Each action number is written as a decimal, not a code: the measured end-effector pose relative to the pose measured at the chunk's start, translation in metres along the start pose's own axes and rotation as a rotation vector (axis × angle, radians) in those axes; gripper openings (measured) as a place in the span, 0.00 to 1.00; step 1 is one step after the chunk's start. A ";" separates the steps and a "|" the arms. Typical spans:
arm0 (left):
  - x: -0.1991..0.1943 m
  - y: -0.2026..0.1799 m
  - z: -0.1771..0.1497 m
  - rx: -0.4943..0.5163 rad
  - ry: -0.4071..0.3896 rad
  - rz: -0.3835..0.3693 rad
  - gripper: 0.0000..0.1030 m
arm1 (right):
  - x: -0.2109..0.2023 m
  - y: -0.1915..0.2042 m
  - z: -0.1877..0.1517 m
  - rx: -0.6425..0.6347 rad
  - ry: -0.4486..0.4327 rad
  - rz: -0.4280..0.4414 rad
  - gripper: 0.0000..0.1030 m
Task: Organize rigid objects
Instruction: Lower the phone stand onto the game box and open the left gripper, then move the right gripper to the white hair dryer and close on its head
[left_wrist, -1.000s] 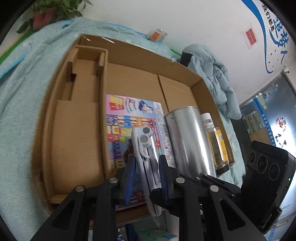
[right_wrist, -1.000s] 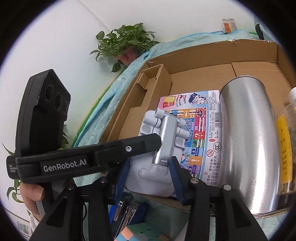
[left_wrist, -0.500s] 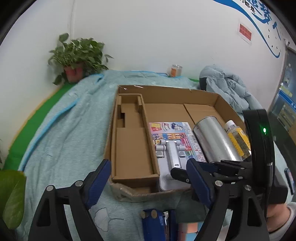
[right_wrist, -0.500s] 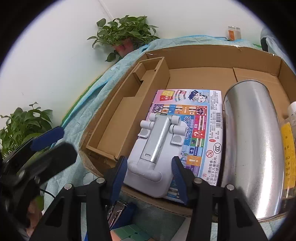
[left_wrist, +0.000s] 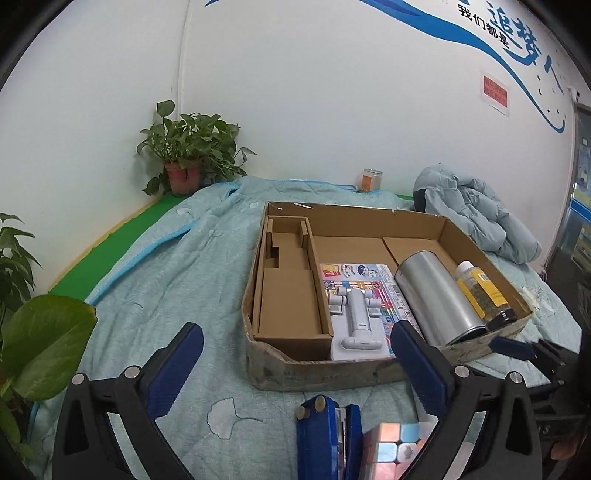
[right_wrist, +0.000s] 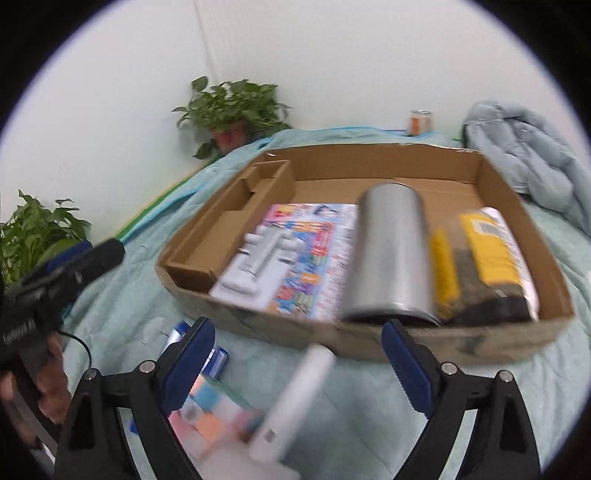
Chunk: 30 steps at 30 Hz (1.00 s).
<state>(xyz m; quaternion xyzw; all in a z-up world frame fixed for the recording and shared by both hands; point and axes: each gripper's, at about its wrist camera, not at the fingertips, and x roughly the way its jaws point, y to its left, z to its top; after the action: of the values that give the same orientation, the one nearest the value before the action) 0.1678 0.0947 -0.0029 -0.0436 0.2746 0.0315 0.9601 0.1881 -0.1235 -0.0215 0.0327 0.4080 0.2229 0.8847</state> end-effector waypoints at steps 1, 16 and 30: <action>-0.004 -0.003 -0.003 -0.003 0.000 -0.010 0.99 | -0.006 -0.003 -0.006 0.001 -0.003 -0.013 0.89; -0.028 -0.045 -0.046 0.044 0.113 -0.042 0.99 | -0.053 0.000 -0.066 -0.037 -0.032 0.067 1.00; -0.047 -0.034 -0.085 -0.070 0.205 -0.108 0.99 | -0.005 0.030 -0.090 0.092 0.101 0.036 0.66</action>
<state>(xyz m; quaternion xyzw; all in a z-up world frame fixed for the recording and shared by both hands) 0.0862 0.0508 -0.0472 -0.0946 0.3672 -0.0155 0.9252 0.1078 -0.1103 -0.0703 0.0695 0.4615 0.2210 0.8564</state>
